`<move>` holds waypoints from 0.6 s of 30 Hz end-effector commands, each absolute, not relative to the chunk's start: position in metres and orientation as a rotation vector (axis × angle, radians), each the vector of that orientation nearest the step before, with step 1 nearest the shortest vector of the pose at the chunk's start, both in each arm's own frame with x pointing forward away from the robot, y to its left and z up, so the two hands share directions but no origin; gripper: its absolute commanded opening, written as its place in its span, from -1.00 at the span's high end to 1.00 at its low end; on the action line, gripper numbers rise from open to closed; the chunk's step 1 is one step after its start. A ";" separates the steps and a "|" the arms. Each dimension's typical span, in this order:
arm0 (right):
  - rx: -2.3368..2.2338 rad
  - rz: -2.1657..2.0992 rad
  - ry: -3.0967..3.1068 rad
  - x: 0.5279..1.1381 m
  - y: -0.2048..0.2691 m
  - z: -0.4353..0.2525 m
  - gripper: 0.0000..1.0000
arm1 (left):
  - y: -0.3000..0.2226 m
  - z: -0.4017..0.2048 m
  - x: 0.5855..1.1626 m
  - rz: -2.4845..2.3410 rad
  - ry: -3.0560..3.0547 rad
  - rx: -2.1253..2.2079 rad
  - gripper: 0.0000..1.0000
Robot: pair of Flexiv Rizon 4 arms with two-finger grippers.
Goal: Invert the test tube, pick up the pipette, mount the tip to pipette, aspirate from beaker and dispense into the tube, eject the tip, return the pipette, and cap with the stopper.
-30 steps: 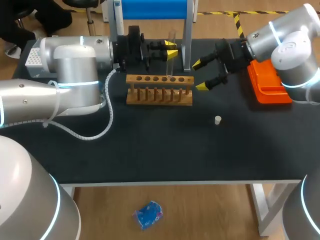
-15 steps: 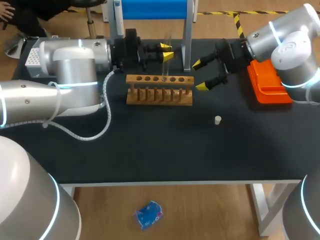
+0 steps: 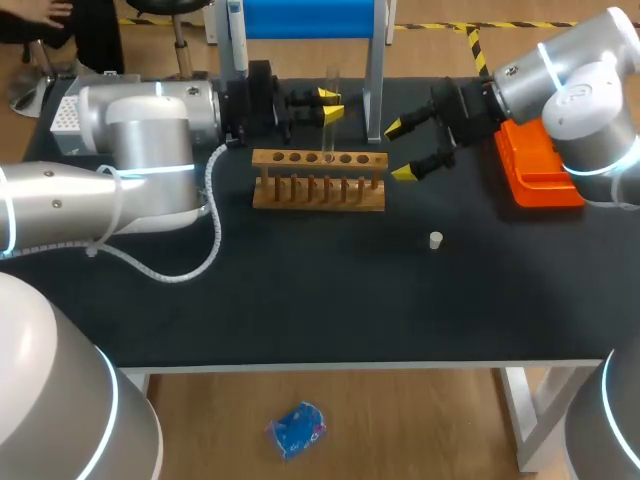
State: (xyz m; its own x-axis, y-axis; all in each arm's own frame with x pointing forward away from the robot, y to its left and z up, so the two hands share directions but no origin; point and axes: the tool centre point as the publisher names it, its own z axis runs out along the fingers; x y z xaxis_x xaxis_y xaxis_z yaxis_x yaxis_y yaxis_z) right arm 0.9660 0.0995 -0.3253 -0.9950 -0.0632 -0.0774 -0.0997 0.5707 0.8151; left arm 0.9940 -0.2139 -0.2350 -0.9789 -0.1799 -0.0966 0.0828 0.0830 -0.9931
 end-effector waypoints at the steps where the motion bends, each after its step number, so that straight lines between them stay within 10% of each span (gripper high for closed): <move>1: -0.146 1.432 2.751 0.967 0.099 -0.325 -1.00 | -0.215 -0.238 0.998 -2.006 2.158 -0.088 1.00; 18: -0.146 1.432 2.751 0.967 0.099 -0.325 -1.00 | -0.216 -0.247 1.001 -2.014 2.150 -0.096 1.00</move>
State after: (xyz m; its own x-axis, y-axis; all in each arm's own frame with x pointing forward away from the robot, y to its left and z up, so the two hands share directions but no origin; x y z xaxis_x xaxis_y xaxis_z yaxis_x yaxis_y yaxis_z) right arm 0.9660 0.0995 -0.3253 -0.9950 -0.0632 -0.0774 -0.0997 0.5707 0.8151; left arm 0.9982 -0.2141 -0.2428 -0.9783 -0.1837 -0.0955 0.0821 0.0792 -0.9935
